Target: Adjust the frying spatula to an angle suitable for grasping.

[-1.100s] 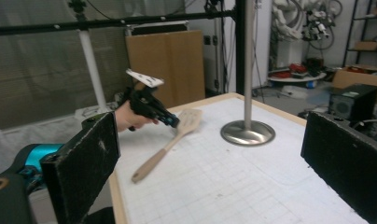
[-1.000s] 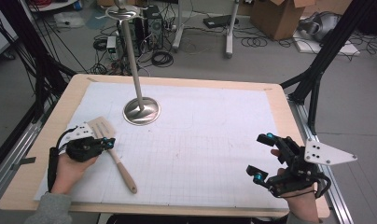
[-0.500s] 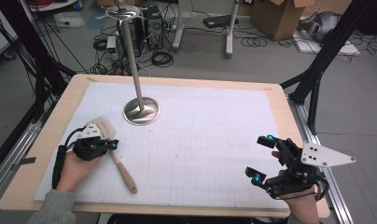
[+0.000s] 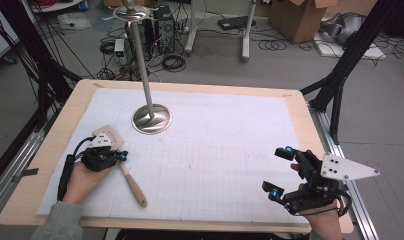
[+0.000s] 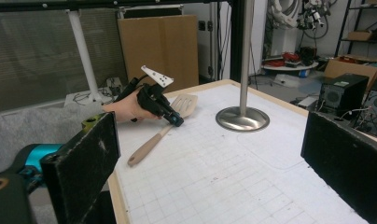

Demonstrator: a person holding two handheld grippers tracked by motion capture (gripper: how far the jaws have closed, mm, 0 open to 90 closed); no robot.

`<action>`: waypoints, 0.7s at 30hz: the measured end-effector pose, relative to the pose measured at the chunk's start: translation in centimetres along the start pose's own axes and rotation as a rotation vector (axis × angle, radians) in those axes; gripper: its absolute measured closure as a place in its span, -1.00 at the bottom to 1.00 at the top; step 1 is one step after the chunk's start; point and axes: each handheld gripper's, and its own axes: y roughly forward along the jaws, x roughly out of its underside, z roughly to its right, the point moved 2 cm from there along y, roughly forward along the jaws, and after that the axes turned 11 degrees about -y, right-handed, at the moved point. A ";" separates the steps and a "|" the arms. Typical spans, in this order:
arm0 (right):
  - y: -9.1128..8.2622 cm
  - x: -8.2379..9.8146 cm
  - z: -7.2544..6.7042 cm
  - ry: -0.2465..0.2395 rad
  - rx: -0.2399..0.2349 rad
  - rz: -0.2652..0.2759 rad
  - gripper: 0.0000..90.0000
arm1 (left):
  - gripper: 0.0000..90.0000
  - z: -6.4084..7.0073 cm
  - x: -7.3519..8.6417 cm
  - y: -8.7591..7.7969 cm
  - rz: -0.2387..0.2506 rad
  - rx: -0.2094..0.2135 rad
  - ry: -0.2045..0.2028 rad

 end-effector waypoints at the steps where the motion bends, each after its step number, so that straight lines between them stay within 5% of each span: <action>1: 0.0 0.0 0.0 -0.003 0.001 -0.001 -0.92 | 0.99 0.0 0.0 0.0 -0.001 -0.002 0.000; 10: 0.5 0.3 0.2 0.008 -0.013 -0.016 -0.92 | 0.99 0.4 0.4 -0.4 -0.008 -0.041 0.034; 21: 1.8 0.6 0.3 -0.002 -0.020 -0.074 -0.92 | 0.99 0.4 1.0 -1.1 0.016 -0.042 0.020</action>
